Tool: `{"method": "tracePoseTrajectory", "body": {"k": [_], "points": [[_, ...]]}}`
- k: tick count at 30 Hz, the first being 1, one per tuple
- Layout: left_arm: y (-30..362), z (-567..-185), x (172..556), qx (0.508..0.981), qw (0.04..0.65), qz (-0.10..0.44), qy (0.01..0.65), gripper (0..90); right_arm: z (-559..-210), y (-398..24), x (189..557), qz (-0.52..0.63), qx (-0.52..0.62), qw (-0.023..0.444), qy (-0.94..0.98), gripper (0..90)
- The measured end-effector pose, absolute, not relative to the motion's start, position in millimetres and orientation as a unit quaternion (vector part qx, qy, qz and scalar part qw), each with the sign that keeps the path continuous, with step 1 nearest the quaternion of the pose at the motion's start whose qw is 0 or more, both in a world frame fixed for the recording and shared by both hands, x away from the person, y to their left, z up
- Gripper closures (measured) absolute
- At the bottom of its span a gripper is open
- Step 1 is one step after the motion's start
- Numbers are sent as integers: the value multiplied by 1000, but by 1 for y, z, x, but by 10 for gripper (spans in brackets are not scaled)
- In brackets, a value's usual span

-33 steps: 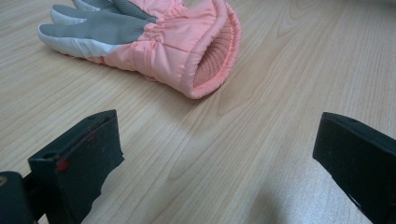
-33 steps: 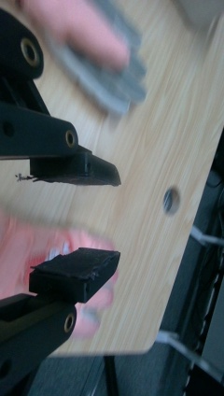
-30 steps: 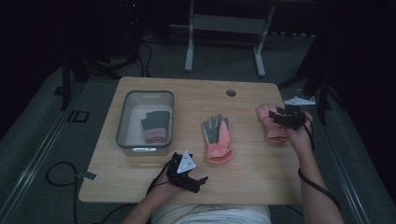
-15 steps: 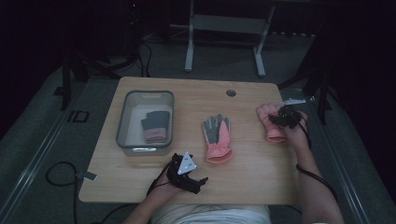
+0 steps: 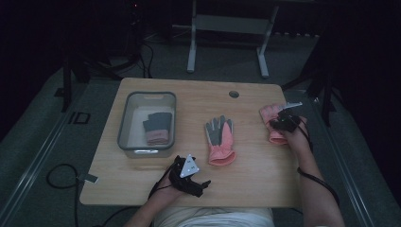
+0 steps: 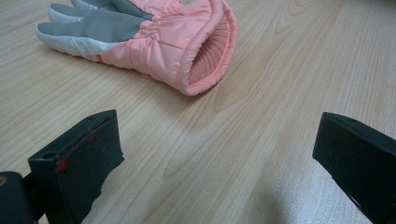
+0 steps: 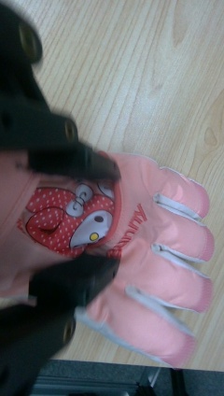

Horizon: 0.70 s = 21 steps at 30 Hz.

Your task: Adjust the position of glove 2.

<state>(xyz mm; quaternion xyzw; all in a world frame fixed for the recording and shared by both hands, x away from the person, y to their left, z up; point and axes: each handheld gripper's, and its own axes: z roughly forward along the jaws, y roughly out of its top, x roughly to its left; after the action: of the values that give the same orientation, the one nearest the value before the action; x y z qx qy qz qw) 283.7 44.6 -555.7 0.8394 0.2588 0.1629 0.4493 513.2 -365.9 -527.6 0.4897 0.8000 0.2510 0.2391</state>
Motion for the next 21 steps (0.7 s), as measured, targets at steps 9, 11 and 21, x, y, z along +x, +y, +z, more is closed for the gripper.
{"method": "tracePoseTrajectory", "body": {"k": [9, 11, 21], "points": [[46, -555, 284, 836, 454, 164, 262, 8, -512, -359, 505, 252, 523, 243, 777, 841], [46, -555, 285, 836, 454, 165, 262, 8, -501, -356, 498, 259, 515, 248, 778, 843], [46, -554, 285, 834, 453, 168, 265, 8, -436, -324, 435, 326, 498, 251, 763, 842]]}}
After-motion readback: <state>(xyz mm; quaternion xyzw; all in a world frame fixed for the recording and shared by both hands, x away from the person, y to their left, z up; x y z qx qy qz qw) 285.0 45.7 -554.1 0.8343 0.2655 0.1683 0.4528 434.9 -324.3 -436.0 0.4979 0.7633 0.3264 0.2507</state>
